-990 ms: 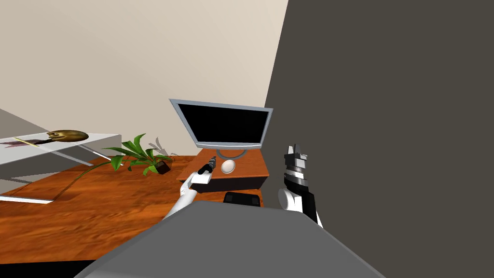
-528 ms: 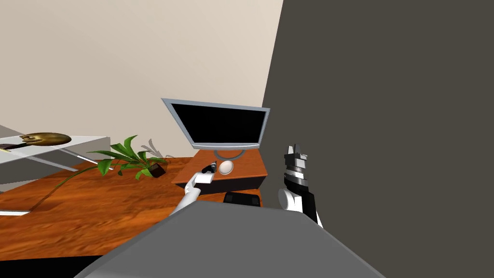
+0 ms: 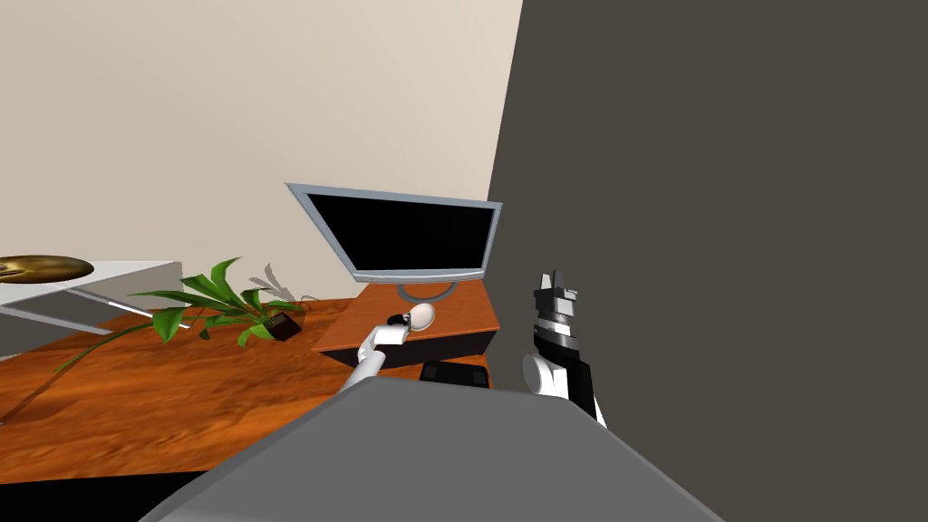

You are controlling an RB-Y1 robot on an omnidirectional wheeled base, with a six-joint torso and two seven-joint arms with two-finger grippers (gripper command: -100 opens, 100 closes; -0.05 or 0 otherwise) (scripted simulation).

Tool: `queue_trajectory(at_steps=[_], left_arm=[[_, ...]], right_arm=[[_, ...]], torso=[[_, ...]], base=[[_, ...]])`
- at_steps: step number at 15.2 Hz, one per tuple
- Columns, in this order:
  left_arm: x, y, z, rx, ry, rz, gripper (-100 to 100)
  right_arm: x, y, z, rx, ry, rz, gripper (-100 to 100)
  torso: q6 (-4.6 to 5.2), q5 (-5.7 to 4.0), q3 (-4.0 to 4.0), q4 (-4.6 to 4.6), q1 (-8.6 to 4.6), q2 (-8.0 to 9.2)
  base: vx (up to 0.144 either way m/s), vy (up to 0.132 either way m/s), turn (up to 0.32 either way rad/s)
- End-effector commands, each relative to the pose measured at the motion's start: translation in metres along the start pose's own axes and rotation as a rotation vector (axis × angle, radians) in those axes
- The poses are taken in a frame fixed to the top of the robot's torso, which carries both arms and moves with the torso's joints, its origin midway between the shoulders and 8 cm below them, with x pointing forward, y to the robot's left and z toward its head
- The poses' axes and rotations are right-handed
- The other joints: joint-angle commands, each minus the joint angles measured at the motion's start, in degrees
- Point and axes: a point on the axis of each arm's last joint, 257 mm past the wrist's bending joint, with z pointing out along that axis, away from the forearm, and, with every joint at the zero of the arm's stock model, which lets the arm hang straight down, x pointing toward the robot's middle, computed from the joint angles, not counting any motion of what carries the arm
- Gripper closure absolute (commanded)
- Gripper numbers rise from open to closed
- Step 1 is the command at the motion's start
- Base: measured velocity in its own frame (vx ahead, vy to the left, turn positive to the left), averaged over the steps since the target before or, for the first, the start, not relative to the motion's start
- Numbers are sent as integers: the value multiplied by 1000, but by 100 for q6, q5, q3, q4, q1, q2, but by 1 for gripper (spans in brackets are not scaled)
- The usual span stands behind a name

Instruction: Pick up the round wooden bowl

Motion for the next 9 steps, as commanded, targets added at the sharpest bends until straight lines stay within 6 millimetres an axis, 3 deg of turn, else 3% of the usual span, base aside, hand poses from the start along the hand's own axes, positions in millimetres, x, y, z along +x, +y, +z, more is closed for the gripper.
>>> queue_trajectory(at_steps=[1,4,7,8,9], left_arm=[[7,17,2,-54,3,-18,-100],[29,46,5,-138,22,-48,-100],[47,61,5,-176,42,-66,-100],[38,54,3,-157,32,-58,-100],[39,62,7,-163,35,-57,-100]], right_arm=[[0,0,0,0,0,0,0],[0,0,0,0,0,0,0],[0,0,0,0,0,0,0],[0,0,0,0,0,0,0],[0,0,0,0,0,0,0]], torso=[[0,0,0,0,0,0],[-1,1,2,0,2,4],[-1,2,6,2,7,11],[-1,1,6,2,7,11],[-1,1,6,2,7,11]], base=[[18,-9,-53],[5,-3,-40],[-6,8,-25],[0,0,0],[6,-7,21]])
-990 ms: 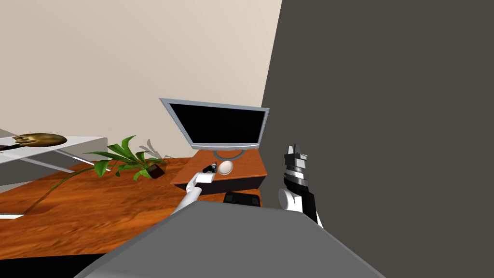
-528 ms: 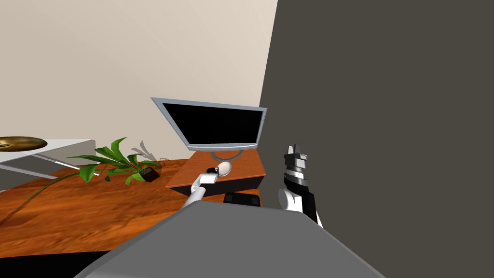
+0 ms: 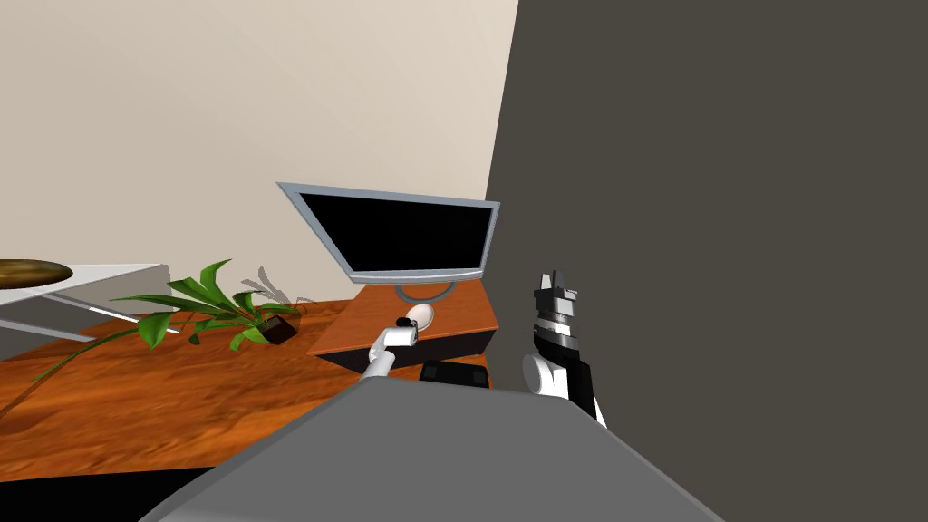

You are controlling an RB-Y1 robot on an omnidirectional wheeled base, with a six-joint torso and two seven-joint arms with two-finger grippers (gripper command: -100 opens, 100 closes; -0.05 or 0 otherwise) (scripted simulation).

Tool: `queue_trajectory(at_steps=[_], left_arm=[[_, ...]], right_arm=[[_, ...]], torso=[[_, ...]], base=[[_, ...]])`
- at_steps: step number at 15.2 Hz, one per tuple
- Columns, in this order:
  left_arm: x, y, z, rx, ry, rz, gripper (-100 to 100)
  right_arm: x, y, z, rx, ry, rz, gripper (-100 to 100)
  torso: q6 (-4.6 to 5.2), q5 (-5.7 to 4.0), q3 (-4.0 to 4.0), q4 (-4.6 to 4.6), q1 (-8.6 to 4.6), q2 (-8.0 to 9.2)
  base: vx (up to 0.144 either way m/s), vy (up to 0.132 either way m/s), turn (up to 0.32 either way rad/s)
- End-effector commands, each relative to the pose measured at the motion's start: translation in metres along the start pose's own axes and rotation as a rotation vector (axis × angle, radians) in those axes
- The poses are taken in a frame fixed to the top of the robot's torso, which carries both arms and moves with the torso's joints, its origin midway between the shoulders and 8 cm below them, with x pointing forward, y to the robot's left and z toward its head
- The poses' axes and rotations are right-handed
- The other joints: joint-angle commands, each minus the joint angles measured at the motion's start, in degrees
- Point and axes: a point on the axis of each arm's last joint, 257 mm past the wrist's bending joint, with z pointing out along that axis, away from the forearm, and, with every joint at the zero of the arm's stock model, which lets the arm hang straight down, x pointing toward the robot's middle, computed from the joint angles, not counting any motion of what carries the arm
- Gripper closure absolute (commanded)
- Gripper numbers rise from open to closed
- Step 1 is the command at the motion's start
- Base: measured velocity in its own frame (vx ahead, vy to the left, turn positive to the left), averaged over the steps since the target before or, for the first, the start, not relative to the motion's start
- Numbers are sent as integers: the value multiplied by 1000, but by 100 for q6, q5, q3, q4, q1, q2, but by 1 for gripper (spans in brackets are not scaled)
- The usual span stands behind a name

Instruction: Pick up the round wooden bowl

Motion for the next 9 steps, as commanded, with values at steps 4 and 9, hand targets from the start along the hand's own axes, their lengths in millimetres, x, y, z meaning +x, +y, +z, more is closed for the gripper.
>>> queue_trajectory(at_steps=[4,9], left_arm=[[-2,13,11,1,3,6,-100],[-3,15,13,2,4,7,100]], right_arm=[[0,0,0,0,0,0,0],[0,0,0,0,0,0,0]], torso=[[-1,-1,-2,-1,-5,-4],[0,-1,0,0,0,-1]], base=[[12,-16,46],[3,-4,11]])
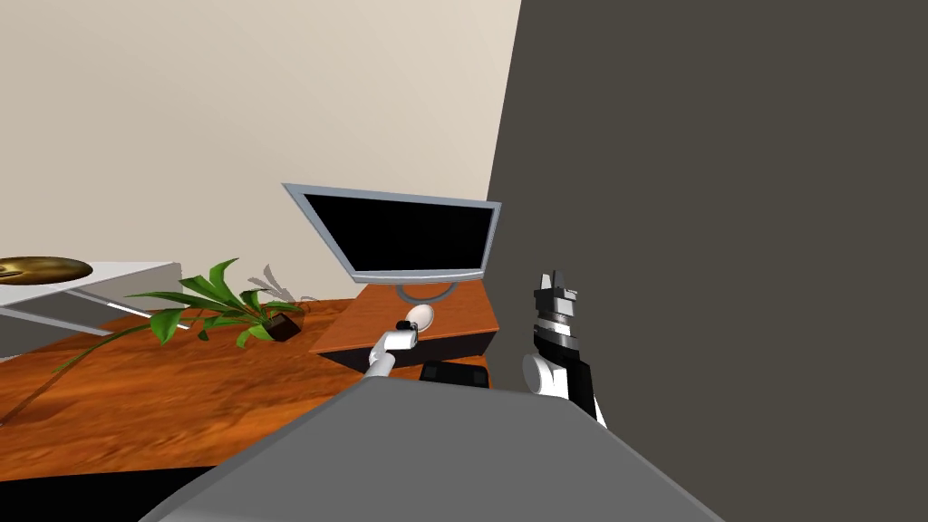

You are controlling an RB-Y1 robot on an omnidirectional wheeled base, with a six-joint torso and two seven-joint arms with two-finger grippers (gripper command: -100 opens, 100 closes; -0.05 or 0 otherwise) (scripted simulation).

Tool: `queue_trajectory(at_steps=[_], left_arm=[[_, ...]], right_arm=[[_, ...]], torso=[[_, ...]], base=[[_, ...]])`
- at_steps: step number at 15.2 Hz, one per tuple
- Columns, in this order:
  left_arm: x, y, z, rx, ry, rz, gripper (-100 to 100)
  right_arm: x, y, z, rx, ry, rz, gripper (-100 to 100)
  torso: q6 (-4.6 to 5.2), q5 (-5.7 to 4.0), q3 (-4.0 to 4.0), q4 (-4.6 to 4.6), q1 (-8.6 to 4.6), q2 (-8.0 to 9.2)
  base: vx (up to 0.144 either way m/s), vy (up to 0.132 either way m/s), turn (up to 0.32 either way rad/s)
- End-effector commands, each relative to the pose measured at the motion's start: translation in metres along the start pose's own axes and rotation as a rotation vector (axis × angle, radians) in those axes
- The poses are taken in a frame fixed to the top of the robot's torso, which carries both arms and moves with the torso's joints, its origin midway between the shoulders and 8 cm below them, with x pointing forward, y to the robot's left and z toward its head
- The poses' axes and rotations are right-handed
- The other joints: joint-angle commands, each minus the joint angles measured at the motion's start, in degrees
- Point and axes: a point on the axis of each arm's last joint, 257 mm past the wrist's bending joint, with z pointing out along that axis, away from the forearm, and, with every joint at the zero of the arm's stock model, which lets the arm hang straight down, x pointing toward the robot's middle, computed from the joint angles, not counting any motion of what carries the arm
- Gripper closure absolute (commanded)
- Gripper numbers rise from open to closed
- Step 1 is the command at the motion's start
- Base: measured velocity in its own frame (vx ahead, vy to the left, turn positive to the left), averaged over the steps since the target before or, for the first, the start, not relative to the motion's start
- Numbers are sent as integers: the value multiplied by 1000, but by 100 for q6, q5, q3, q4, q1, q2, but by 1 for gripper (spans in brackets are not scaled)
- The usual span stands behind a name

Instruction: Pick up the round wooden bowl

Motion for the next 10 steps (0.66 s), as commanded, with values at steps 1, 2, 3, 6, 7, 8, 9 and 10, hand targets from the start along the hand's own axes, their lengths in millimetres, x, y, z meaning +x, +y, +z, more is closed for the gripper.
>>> queue_trajectory(at_steps=[1,2,3,6,7,8,9,10], left_arm=[[0,0,0,0,0,0,100],[0,-6,-1,11,1,3,100],[0,-5,-1,10,0,4,100],[1,-4,-7,-10,-3,-6,100],[2,-6,-9,-9,-4,-6,100],[2,-9,-12,-9,-4,-8,100],[3,-11,-14,-9,-5,-9,100],[3,-8,-12,-8,-4,-7,100]], right_arm=[[0,0,0,0,0,0,0],[0,0,0,0,0,0,0],[0,0,0,0,0,0,0],[0,0,0,0,0,0,0],[0,0,0,0,0,0,0],[0,0,0,0,0,0,0],[0,0,0,0,0,0,0],[0,0,0,0,0,0,0]], torso=[[0,0,0,0,0,0],[-3,15,-6,-15,1,4],[-3,17,-7,-14,4,1],[-4,20,-5,-12,11,4],[-5,20,-3,-11,13,5],[-5,19,-2,-9,13,6],[-6,18,-1,-8,13,6],[-6,18,0,-6,12,7]], base=[[0,0,0],[0,0,0],[0,0,0],[-10,15,-44],[-12,15,-44],[-10,13,-38],[-9,12,-36],[-5,7,-18]])
